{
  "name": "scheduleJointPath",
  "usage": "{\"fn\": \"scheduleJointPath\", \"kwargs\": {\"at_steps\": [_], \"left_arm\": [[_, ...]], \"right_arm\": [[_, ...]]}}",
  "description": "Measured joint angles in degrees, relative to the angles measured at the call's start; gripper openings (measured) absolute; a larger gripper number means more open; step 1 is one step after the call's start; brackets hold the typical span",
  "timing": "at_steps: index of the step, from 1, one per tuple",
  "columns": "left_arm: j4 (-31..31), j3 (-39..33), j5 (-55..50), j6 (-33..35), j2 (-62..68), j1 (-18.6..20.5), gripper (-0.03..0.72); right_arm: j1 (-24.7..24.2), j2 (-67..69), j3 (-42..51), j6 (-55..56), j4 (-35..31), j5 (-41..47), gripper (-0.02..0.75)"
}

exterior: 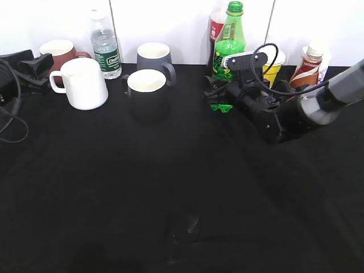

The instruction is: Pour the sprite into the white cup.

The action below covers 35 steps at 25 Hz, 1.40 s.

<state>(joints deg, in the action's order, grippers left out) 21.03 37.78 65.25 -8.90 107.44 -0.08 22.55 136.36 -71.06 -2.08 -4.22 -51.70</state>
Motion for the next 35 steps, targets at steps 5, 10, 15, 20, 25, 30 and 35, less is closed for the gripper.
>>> {"fn": "scheduleJointPath", "kwargs": {"at_steps": [5, 10, 15, 20, 25, 30, 35], "left_arm": [[0.10, 0.00, 0.00, -0.04, 0.00, 0.00, 0.370], [0.37, 0.00, 0.00, -0.25, 0.00, -0.06, 0.369], [6.81, -0.07, -13.54, -6.23, -2.91, -2.17, 0.369], [5.05, 0.65, -58.39, -13.53, -12.68, -16.43, 0.369], [-8.51, 8.76, -108.53, -3.84, -20.58, -23.68, 0.418], [-20.34, 9.73, -129.55, 2.07, -44.08, -23.75, 0.438], [-23.78, 6.04, -134.63, 5.79, -78.82, -23.75, 0.480]], "right_arm": [[0.00, -0.71, 1.57, 0.05, -0.05, 2.58, 0.616], [0.00, -5.65, 8.52, 0.18, -0.33, 2.89, 0.617], [0.00, -18.07, 12.55, 2.53, -0.44, 24.61, 0.617], [0.00, -28.31, 6.48, 2.58, 0.03, 74.79, 0.597], [0.00, -39.75, 5.21, 2.47, -0.02, 99.29, 0.597], [0.00, -60.07, 10.43, 2.51, 2.11, 109.67, 0.588], [0.00, -94.21, 32.40, 2.96, 3.01, 111.26, 0.585]]}}
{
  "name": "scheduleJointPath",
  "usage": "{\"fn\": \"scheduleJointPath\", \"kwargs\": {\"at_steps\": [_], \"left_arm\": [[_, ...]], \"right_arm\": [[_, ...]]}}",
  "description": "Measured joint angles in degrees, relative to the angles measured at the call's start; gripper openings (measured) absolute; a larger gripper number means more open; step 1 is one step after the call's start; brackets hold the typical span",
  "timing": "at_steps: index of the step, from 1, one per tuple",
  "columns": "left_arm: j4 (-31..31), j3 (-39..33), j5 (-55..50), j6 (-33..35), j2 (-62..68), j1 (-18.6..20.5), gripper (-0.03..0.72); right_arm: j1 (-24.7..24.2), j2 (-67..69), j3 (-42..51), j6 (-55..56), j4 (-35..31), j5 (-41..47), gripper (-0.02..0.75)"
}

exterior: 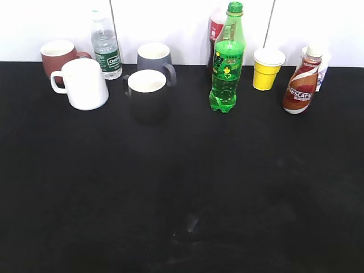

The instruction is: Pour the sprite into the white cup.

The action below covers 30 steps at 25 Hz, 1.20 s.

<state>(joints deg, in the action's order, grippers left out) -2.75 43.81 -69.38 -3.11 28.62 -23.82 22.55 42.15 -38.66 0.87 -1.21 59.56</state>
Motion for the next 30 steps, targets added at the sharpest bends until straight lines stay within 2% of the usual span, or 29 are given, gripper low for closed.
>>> {"fn": "scheduleJointPath", "kwargs": {"at_steps": [3, 6, 11, 19, 20, 21, 24, 25, 27, 30], "left_arm": [[1.22, -7.89, -0.79, 0.02, -18.63, 0.00, 0.480], [2.75, -10.76, 1.62, 0.07, -24.44, 0.00, 0.480], [3.25, -13.03, 8.06, 0.18, -24.44, 0.00, 0.480], [3.25, -13.34, 8.77, 0.24, -24.44, 0.00, 0.480], [3.20, -13.40, 8.77, 0.24, -24.44, 0.83, 0.480], [2.75, -13.40, 8.82, 0.24, -24.44, 3.45, 0.480], [2.75, -13.40, 8.89, 0.24, -26.60, 15.92, 0.480], [3.24, -13.40, 9.01, 0.24, -28.09, 19.35, 0.480], [3.24, -13.40, 9.01, 0.24, -29.01, 21.53, 0.480], [3.14, -13.40, 9.09, 0.24, -29.06, 21.69, 0.480]], "right_arm": [[0.00, -18.79, 6.47, 1.77, 0.82, 0.17, 0.584], [0.00, -28.84, 9.58, 2.10, 0.87, 0.20, 0.584], [0.00, -29.48, 9.99, 2.10, 1.21, 0.34, 0.583], [0.00, -29.55, 9.99, 2.14, 1.21, 0.34, 0.583], [-0.28, -30.11, 9.99, 2.14, 1.21, 0.34, 0.583], [-2.09, -30.47, 9.99, 2.14, 1.21, 0.38, 0.583], [-15.64, -30.67, 9.99, 2.14, 1.21, 0.38, 0.583], [-18.80, -31.17, 9.99, 2.14, 1.21, 0.38, 0.583], [-20.73, -36.17, 10.10, 2.14, 1.21, 0.44, 0.583], [-20.98, -42.51, 10.10, 2.14, 0.84, 0.57, 0.583]]}}
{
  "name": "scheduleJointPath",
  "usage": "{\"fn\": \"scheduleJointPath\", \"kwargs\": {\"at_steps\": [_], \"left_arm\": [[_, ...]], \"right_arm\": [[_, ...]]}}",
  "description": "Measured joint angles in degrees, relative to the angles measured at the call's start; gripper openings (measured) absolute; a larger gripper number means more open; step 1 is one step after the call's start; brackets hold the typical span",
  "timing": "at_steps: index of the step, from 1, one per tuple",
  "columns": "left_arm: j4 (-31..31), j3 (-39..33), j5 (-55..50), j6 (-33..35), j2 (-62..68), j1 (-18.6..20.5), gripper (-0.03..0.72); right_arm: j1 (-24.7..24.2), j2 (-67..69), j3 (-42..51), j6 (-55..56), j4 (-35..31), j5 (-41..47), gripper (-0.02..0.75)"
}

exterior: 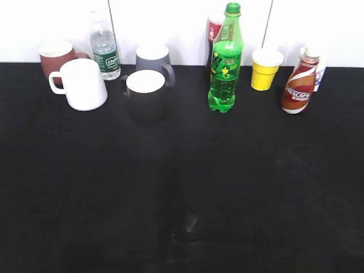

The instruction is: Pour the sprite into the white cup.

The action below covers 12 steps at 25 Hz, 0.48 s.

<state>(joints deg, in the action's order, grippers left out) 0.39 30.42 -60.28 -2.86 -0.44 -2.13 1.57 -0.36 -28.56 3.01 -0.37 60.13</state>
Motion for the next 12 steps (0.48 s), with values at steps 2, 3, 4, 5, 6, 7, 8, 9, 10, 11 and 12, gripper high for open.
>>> {"fn": "scheduleJointPath", "kwargs": {"at_steps": [2, 3, 4, 5, 6, 7, 8, 9, 10, 11, 12], "left_arm": [[0.07, 0.00, 0.00, 0.00, 0.00, 0.01, 0.480], [0.07, 0.00, -0.05, 0.00, 0.00, 0.01, 0.480], [0.07, 0.00, -0.05, 0.00, 0.00, 0.01, 0.480], [0.07, 0.00, -0.05, 0.00, 0.00, 0.01, 0.480], [0.07, 0.00, -0.05, 0.00, 0.00, 0.01, 0.480], [0.07, 0.00, -0.05, 0.00, 0.00, 0.01, 0.479], [-0.39, 0.00, -0.05, 0.00, 0.00, 0.01, 0.479], [0.07, 0.00, -0.05, 0.00, 0.00, 0.01, 0.479], [0.07, 0.00, -0.05, 0.00, 0.00, 0.01, 0.479], [0.07, 0.00, -0.05, 0.00, 0.00, 0.01, 0.479], [-0.39, 0.00, -0.05, 0.00, 0.00, 0.01, 0.479]], "right_arm": [[0.00, 0.00, 0.00, 0.00, -0.26, 0.00, 0.583], [0.00, 0.00, 0.00, 0.00, -0.26, 0.00, 0.583], [0.00, 0.00, 0.00, 0.00, -0.26, 0.00, 0.583], [0.00, 0.00, 0.00, 0.00, -0.26, 0.00, 0.583], [0.00, 0.00, 0.00, 0.00, -0.26, 0.00, 0.583], [0.00, 0.00, 0.00, 0.00, -0.28, 0.00, 0.583], [0.00, 0.00, 0.00, 0.00, -0.28, 0.00, 0.583], [0.00, 0.00, 0.00, -0.07, -0.33, 0.00, 0.582], [0.00, 0.00, 0.00, -0.07, -0.33, 0.00, 0.582], [0.00, 0.00, 0.00, -0.07, -0.33, 0.00, 0.582], [0.00, 0.00, 0.00, -0.01, -0.33, 0.00, 0.582]]}}
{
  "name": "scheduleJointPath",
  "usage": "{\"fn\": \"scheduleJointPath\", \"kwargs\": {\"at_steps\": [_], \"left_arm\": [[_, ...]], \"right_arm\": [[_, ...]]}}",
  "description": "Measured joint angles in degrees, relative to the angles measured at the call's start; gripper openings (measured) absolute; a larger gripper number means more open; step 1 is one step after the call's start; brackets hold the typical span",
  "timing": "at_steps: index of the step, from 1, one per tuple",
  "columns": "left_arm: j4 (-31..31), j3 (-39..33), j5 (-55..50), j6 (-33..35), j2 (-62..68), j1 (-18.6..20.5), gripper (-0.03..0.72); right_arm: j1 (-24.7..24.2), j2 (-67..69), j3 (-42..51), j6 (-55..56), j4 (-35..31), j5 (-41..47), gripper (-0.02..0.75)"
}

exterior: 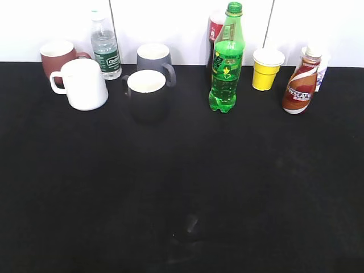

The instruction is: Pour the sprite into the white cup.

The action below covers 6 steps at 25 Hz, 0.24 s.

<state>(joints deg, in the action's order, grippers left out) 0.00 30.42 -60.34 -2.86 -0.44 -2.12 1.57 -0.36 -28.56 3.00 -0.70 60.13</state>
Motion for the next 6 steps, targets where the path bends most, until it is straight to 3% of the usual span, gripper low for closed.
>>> {"fn": "scheduleJointPath", "kwargs": {"at_steps": [6], "left_arm": [[0.46, 0.00, 0.00, 0.00, 0.00, 0.00, 0.456]], "right_arm": [[0.00, 0.00, 0.00, -0.01, 0.00, 0.00, 0.582]]}}
